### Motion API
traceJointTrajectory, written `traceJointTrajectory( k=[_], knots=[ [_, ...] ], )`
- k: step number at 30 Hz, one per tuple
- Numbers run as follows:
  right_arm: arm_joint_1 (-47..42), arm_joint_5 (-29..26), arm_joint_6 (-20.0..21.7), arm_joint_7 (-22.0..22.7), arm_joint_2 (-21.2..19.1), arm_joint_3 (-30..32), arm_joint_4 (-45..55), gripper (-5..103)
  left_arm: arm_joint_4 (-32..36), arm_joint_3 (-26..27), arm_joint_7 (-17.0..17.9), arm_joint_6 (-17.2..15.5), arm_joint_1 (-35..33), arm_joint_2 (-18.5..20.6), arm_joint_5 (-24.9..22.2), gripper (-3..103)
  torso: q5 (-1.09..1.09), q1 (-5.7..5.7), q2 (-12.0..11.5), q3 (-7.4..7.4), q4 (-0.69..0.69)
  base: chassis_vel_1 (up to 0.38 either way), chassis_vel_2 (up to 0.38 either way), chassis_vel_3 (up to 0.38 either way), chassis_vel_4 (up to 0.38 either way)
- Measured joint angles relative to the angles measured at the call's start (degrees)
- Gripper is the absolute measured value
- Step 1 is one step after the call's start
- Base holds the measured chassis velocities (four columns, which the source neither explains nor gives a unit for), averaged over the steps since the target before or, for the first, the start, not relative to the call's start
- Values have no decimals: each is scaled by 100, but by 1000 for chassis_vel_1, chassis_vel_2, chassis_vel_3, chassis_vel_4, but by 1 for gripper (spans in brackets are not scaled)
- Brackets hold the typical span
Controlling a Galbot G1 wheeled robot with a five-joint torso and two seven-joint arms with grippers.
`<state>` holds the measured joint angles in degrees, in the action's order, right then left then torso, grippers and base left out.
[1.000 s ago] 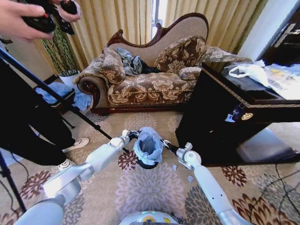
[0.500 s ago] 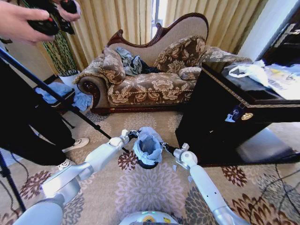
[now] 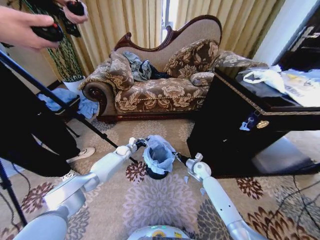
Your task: Place a garbage bag over the trash bin.
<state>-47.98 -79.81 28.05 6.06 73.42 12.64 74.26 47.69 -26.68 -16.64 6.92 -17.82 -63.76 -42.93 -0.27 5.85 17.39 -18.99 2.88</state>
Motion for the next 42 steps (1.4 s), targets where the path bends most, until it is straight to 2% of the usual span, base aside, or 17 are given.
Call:
traceJointTrajectory(
  k=[9,15,20,25,30,33,37,42],
  knots=[
    [-168,-247,52,227,-35,4,343,0,55,-39,-2,-5,81,53,-56,0,0,3,-2,-3,3,0,0,0,0],
    [-162,-250,41,235,-11,-5,355,0,32,-61,-25,-7,95,77,-64,0,-1,3,-2,-3,3,0,0,0,0],
    [-6,-278,2,222,35,32,275,0,17,-81,-37,-17,98,104,-81,0,1,3,-3,-4,-3,0,0,0,0],
    [38,-244,-63,136,27,78,230,0,15,-92,-38,-20,94,100,-85,0,0,3,-3,-3,-1,0,0,0,0],
    [31,145,-155,-149,-10,53,106,0,-23,-106,-38,-21,98,68,-93,0,0,3,-3,-2,1,0,0,0,0],
    [21,609,-304,-453,-13,-8,-67,0,-73,-117,-46,-23,107,43,-112,0,0,2,-3,-2,1,0,0,0,0],
    [23,965,-439,-653,15,-44,-226,0,-97,-124,-56,-24,107,40,-115,0,0,2,-3,-2,1,0,0,0,0],
    [28,1169,-545,-794,46,-90,-369,0,-145,-124,-72,-25,95,28,-117,0,0,2,-3,-2,1,0,0,0,0]
  ],
)
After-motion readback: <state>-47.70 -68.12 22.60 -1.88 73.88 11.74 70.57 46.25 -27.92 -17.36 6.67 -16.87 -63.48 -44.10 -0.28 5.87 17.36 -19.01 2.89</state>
